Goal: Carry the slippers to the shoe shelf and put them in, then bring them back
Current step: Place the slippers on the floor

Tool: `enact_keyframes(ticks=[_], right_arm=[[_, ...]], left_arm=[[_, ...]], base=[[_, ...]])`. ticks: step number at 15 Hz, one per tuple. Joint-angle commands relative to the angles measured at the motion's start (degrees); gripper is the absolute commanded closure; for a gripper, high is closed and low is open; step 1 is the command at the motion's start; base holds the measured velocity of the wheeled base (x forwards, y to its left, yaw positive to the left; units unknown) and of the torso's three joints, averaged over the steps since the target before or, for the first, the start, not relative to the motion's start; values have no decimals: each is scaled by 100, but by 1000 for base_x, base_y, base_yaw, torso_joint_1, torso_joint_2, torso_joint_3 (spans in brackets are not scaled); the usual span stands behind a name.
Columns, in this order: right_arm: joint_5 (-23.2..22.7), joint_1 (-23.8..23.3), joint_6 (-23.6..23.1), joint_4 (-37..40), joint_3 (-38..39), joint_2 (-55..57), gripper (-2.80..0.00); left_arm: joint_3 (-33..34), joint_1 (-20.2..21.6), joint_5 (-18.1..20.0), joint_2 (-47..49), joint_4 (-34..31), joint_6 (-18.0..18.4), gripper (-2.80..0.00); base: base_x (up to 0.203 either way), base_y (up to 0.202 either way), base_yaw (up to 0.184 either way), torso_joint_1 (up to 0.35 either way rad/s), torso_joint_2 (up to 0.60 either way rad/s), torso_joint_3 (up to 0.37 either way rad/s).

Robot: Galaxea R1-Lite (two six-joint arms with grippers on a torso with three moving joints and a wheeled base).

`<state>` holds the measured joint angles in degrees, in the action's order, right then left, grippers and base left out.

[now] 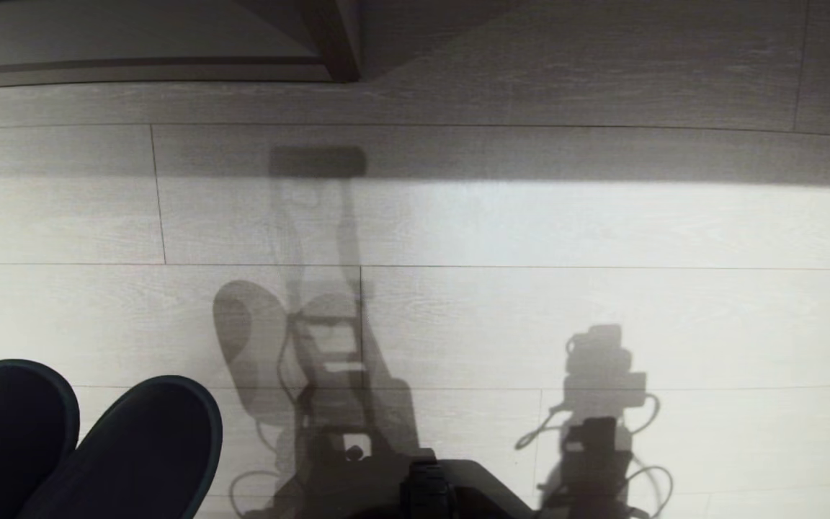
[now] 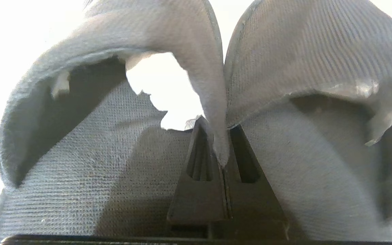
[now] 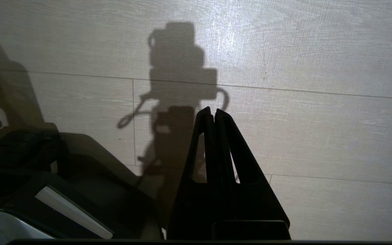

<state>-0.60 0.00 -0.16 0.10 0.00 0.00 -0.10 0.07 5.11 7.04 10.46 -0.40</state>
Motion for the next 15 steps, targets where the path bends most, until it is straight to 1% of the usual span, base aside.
enact_keyframes(ticks=[1,2,3,6,7,12,15], right_arm=[[-2,7,-2,-1,0,-9,0],[-3,0,-2,-1,0,-9,0],[-2,9,-2,-1,0,-9,0],[-2,7,-2,-1,0,-9,0],[-9,0,-2,-1,0,0,0],[-2,0,-2,-1,0,-9,0],[-2,0,-2,-1,0,-9,0]], left_arm=[[1,1,-192,-66,-106,5,0],[1,1,-380,-74,-317,11,0],[1,1,-465,-80,-455,56,0],[1,1,-494,-92,-779,192,0],[1,1,-485,-114,-1010,214,0],[1,1,-467,-177,-1002,207,0],[10,1,-476,-397,-1002,207,0]], base=[[0,0,0,0,0,0],[0,0,0,0,0,0],[0,0,0,0,0,0],[0,0,0,0,0,0],[0,0,0,0,0,0],[0,0,0,0,0,0],[0,0,0,0,0,0]])
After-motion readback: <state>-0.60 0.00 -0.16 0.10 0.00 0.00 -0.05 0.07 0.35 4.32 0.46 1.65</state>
